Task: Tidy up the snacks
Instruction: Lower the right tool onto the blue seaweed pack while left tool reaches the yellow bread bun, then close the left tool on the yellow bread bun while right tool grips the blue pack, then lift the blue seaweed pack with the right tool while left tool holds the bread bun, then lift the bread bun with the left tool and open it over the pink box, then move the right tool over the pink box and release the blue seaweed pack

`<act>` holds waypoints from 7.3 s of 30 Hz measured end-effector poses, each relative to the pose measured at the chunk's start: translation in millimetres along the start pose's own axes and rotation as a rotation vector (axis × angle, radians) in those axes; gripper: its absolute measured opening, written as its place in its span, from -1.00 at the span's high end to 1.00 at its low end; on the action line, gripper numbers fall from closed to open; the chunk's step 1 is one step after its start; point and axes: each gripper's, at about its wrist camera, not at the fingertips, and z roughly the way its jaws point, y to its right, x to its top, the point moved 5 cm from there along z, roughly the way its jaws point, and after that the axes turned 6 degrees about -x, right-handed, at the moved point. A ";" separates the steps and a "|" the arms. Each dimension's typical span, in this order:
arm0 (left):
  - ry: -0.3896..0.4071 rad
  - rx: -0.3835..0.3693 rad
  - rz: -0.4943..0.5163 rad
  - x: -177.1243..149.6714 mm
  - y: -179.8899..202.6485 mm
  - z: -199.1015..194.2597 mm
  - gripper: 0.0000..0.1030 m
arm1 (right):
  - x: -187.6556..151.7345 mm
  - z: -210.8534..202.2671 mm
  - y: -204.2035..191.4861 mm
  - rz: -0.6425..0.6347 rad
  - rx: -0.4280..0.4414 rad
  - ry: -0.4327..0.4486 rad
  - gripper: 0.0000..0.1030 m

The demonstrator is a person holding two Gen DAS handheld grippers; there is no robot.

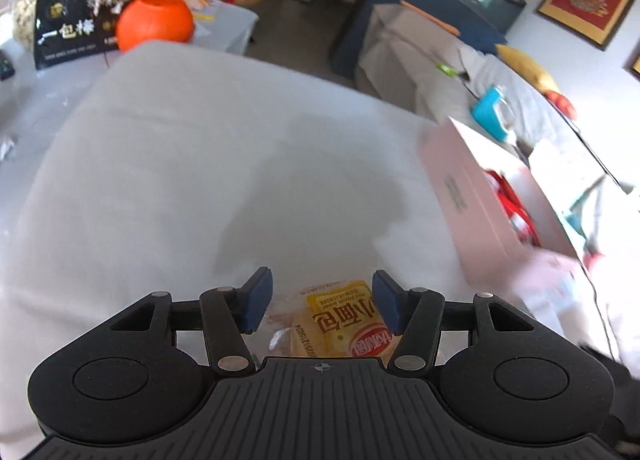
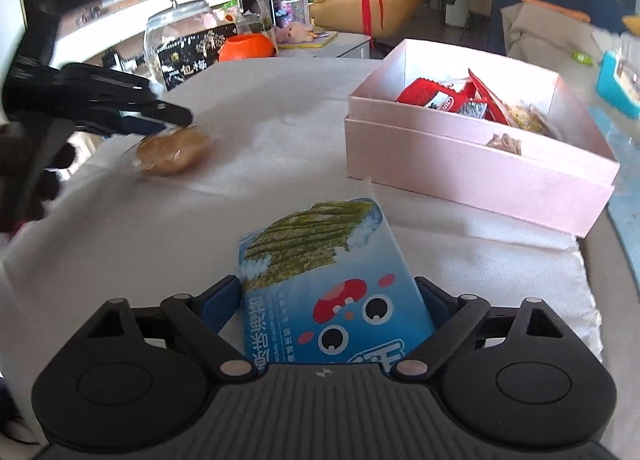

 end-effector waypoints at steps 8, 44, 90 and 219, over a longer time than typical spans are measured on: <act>0.014 0.041 0.337 -29.1 56.1 -38.6 -0.16 | -0.2 1.8 5.9 0.030 -0.023 0.025 -0.88; -0.106 0.152 0.581 -37.8 88.9 -17.2 -0.36 | 33.4 5.9 0.8 -0.014 -0.011 0.115 -0.66; -0.065 0.130 0.434 -84.8 103.7 17.1 -0.48 | 55.3 45.3 27.8 0.030 -0.020 -0.094 -0.76; 0.160 -0.058 0.211 59.1 119.6 34.5 -0.13 | 178.1 -32.9 138.1 0.267 -0.210 0.240 -0.87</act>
